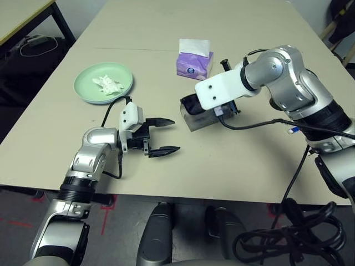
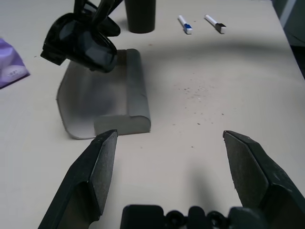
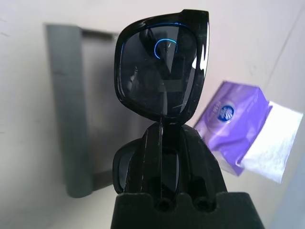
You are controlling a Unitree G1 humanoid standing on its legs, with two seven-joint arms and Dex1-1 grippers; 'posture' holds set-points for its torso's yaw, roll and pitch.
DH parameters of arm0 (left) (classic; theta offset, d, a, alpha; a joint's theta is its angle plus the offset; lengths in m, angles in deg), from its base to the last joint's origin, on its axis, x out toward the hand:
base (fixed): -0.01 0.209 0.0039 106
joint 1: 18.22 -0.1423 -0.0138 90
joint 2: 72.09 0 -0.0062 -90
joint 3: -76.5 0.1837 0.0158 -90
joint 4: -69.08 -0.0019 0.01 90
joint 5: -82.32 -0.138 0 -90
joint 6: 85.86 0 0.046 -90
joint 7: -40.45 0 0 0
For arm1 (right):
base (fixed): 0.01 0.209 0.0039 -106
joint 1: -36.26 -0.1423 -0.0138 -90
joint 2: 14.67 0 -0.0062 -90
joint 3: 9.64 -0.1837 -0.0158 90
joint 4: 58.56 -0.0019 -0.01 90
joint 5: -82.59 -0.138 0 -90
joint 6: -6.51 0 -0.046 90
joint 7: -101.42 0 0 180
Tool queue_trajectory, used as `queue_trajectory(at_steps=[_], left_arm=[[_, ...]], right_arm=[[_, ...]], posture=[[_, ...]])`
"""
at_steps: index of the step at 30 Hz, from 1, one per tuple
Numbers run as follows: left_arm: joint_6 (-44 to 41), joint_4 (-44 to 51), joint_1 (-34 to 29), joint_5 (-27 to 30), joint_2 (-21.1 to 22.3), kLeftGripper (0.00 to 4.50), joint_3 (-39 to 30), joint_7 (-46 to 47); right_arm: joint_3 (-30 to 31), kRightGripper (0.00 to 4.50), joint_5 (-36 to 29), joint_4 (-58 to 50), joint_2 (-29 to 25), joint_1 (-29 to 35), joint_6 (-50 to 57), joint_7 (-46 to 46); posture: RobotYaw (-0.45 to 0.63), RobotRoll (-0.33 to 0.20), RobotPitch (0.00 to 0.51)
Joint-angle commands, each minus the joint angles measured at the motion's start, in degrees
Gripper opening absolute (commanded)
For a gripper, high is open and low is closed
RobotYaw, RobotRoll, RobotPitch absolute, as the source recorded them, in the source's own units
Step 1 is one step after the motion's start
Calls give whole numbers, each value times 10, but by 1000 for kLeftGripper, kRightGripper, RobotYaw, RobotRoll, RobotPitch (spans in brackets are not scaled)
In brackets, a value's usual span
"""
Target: Organize and tidy the items on the table.
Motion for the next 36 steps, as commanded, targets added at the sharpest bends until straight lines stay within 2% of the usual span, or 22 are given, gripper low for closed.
queue_trajectory(at_steps=[1, 6, 21, 36], left_arm=[[-20, 33, -10, 7, 5, 4500, -4, 11], [-35, 48, -8, 10, 5, 4500, -6, 19], [-37, 45, 3, 8, 3, 4500, -1, 17], [-40, 51, -3, 7, 4, 4500, -2, 21]], right_arm=[[11, 365, 16, 34, 8, -11, -24, 24], [10, 365, 26, 48, 17, -5, -37, 34], [2, 365, 22, -24, -4, 47, -7, 0], [13, 365, 37, 4, 4, 50, -19, 13]], posture=[[245, 0, 150], [250, 0, 150], [228, 0, 150], [239, 0, 154]])
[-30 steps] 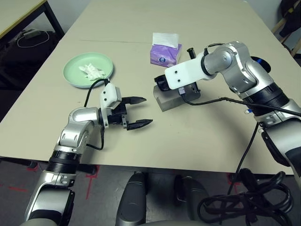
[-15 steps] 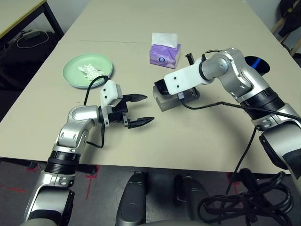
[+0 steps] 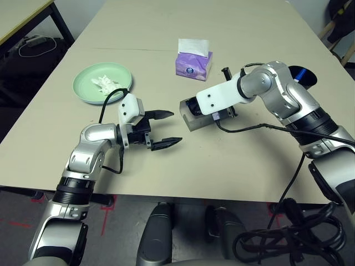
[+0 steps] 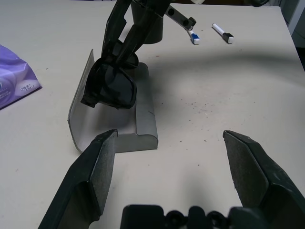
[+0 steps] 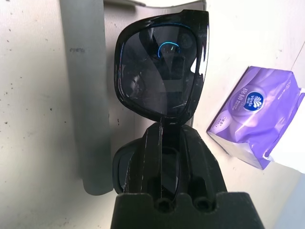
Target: Organize and tidy the items on the table.
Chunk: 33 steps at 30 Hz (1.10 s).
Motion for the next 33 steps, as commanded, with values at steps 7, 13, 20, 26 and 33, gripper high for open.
queue_trajectory(at_steps=[7, 13, 20, 26, 33], left_arm=[[-4, 6, -7, 3, 3, 4500, 3, 1], [-5, 6, -6, 3, 2, 4500, 4, 0], [-5, 3, -4, 2, 1, 4500, 6, -1], [-4, 1, -3, 1, -1, 4500, 8, 0], [-4, 2, -4, 1, 0, 4500, 7, 0]], right_arm=[[19, 365, 16, 25, 10, 18, -21, 17], [21, 365, 24, 41, 19, 22, -22, 30], [25, 365, 32, 59, 27, 18, -25, 40], [28, 365, 39, 89, 37, 2, -33, 50], [35, 365, 33, 85, 40, 14, -38, 45]], posture=[[239, 0, 155], [237, 0, 156], [233, 0, 150], [236, 0, 150], [238, 0, 148]])
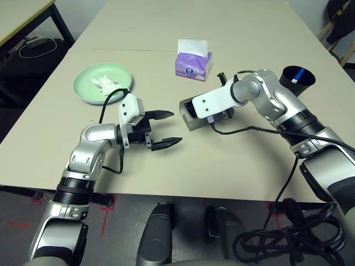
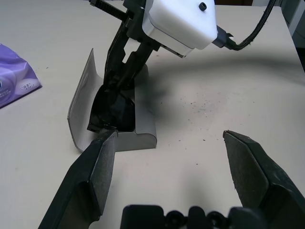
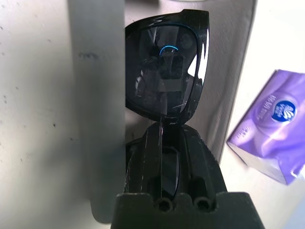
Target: Organize and tidy the items on the table.
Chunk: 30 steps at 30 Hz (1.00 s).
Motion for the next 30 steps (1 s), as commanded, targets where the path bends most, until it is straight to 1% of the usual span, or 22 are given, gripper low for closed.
queue_trajectory(at_steps=[1, 4, 13, 15, 17, 24, 28, 30], left_arm=[[-1, 2, -4, 1, 0, 4500, 7, -1], [0, 0, -3, 0, 0, 4500, 7, -2], [5, -9, 3, -2, -4, 4500, 10, -6], [7, -14, 6, -2, -5, 4500, 11, -7], [9, -18, 9, -3, -6, 4500, 12, -9], [14, -33, 16, -5, -5, 4500, 13, -16], [16, -42, 22, -6, -5, 4500, 13, -19], [20, -51, 26, -6, -6, 4500, 12, -21]], right_arm=[[10, 365, -2, -5, -1, 14, -4, -9], [8, 365, -3, -12, -3, 14, 0, -15], [-3, 365, -6, -13, -19, -10, 14, -54], [-2, 1125, -4, -9, -24, -14, 13, -56], [-1, 1788, -3, -6, -26, -18, 11, -54], [-9, 4472, -6, -1, -25, -22, 8, -29], [-23, 4472, -18, -9, -26, -23, 10, -14], [-41, 4472, -41, -24, -32, -18, 13, -14]], posture=[[237, 0, 146], [233, 0, 142], [215, 0, 129], [211, 0, 127], [208, 0, 126], [196, 0, 119], [180, 0, 112], [167, 0, 109]])
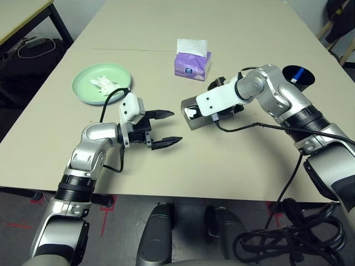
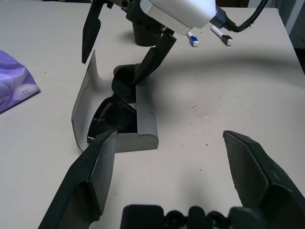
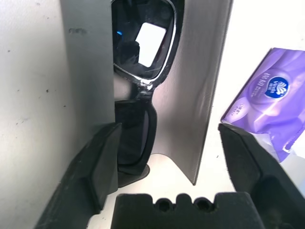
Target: Organize and tidy the items on the table.
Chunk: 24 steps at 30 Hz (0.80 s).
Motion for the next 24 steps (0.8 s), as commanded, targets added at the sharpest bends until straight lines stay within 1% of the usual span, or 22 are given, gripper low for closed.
queue_trajectory(at_steps=[1, 5, 7, 9, 11, 12, 13, 15, 19, 22, 24], left_arm=[[10, -24, 8, -5, -5, 4500, 9, -7], [30, -57, 22, -7, -13, 4500, 2, -4], [43, -80, 34, -13, -21, 4500, 0, 6], [53, -97, 42, -20, -25, 4500, -1, 13], [59, -111, 46, -25, -29, 4500, -2, 23], [58, -116, 47, -24, -31, 4500, -1, 23], [56, -120, 47, -23, -32, 4500, -1, 22], [60, -128, 46, -21, -29, 4500, -3, 15], [63, -143, 55, -24, -34, 4500, -3, 18], [65, -150, 57, -23, -39, 4500, -7, 28], [67, -151, 54, -22, -40, 4500, -12, 37]], right_arm=[[-52, 4472, -54, -36, -16, 16, 14, -3], [-109, 4472, -124, -79, -22, 56, 49, -5], [-159, 4472, -183, -102, -19, 105, 77, 5], [-189, 4472, -213, -120, -19, 140, 93, 23], [-232, 4472, -274, -143, -1, 190, 103, 41], [-265, 4472, -325, -166, 20, 224, 148, 46], [-298, 4472, -357, -182, 46, 251, 183, 79], [-309, 4472, -368, -201, 60, 279, 201, 107], [-343, 4472, -448, -207, 84, 337, 178, 102], [-360, 4472, -478, -187, 85, 362, 165, 107], [-377, 4472, -493, -154, 85, 382, 121, 105]], posture=[[162, 0, 107], [137, 0, 99], [128, 0, 97], [122, 0, 97], [106, 0, 96], [91, 0, 97], [83, 0, 96], [74, 0, 97], [78, 0, 96], [86, 0, 97], [102, 0, 98]])
